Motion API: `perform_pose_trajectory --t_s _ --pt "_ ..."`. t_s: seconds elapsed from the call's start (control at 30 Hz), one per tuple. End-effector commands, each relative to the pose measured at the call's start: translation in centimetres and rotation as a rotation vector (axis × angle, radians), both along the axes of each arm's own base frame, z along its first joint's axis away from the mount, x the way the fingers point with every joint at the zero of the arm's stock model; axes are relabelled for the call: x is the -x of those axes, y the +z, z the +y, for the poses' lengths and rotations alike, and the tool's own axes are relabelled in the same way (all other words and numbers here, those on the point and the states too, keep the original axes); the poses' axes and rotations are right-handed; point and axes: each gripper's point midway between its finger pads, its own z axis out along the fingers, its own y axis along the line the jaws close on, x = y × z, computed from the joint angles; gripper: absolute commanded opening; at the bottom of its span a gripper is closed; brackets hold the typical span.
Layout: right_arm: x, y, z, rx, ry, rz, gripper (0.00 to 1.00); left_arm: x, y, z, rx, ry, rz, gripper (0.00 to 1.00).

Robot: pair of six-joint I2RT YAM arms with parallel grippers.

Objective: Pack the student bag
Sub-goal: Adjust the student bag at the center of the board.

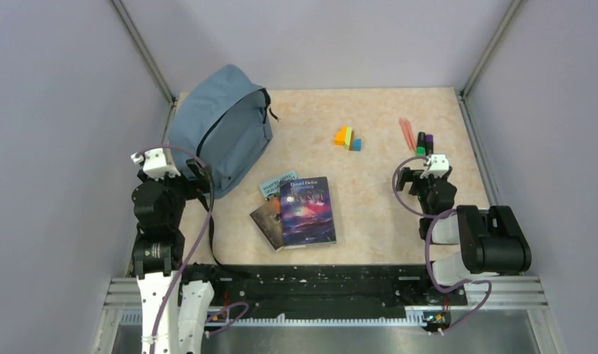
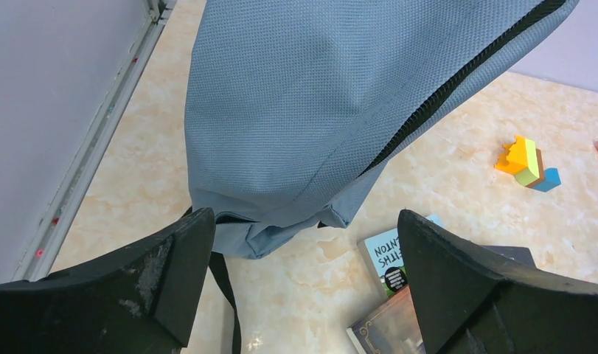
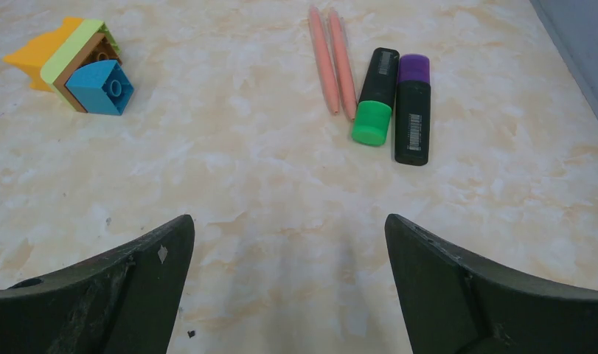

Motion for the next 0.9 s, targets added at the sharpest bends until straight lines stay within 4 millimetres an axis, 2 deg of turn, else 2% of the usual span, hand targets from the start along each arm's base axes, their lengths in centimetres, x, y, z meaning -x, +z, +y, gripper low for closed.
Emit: perform_pose_trajectory --t_s 0.0,0.6,0.67,0.87 --pt "-0.7 2.3 0.1 0.008 0.017 -0.089 0.99 -0.3 2.1 0.0 0.006 0.003 -0.069 0.98" --pt "-0.7 2.3 0.1 0.008 0.016 -0.089 0.99 -0.7 1.6 0.7 -0.027 0.027 -0.050 0.98" --pt "-0.7 2.3 0.1 0.007 0.015 -0.089 0.99 -0.8 2.3 0.2 -0.040 -0.011 -0.074 0.98" --pt "-0.7 2.3 0.2 0.008 0.017 -0.090 0.99 -1.3 6.2 -1.4 -0.032 -0.100 -0.148 0.95"
